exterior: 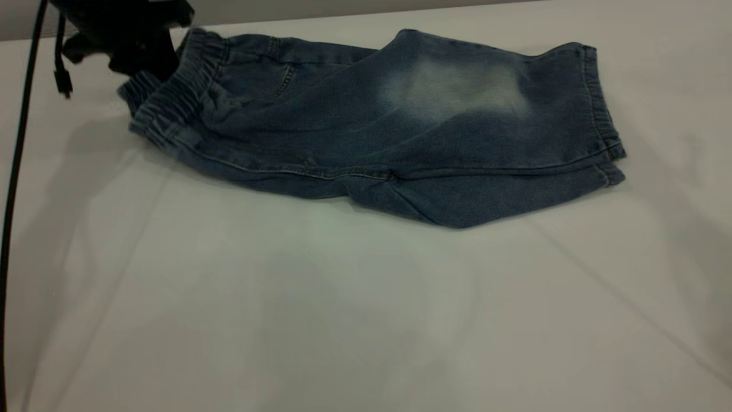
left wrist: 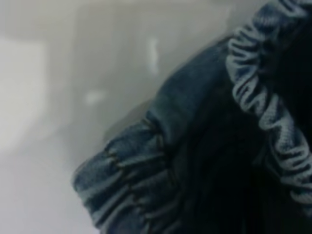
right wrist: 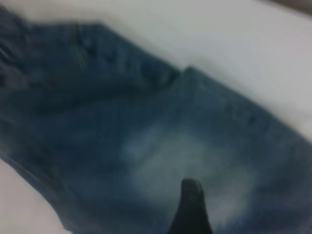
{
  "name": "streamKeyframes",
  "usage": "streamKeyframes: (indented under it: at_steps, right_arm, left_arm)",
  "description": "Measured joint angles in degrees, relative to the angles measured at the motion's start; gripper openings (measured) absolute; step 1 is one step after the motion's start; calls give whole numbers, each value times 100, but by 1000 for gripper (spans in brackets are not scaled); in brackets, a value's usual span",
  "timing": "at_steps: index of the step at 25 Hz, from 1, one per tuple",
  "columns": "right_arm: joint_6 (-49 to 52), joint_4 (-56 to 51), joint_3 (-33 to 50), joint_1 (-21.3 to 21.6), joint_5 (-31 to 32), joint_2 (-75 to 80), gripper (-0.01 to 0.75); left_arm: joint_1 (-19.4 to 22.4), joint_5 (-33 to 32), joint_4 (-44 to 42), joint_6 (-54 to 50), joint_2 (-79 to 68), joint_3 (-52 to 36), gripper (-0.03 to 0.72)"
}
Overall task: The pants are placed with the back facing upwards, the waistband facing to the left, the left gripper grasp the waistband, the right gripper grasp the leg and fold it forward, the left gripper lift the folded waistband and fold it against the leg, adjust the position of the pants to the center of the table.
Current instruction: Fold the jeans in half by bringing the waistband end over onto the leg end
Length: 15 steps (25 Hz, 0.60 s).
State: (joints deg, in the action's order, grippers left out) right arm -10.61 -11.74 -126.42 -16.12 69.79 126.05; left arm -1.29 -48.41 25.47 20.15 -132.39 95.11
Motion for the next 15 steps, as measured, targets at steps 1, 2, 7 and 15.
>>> streamKeyframes:
  at_steps: [1,2,7,15]
  right_arm:
    - [-39,-39,0,-3,0,151,486]
    - [-38,-95,0,-3,-5,271,486]
    - [-85,-250,0,-166,-5,815,486]
    - [-417,331,-23,-874,-4,1177,486]
  left_arm:
    - [0,-68,-5,0,16,82,46]
    - [0,-136,-18,0,21,172,46]
    - [0,-464,-19,0,21,571,46]
    - [0,-690,-19,0,15,848,46]
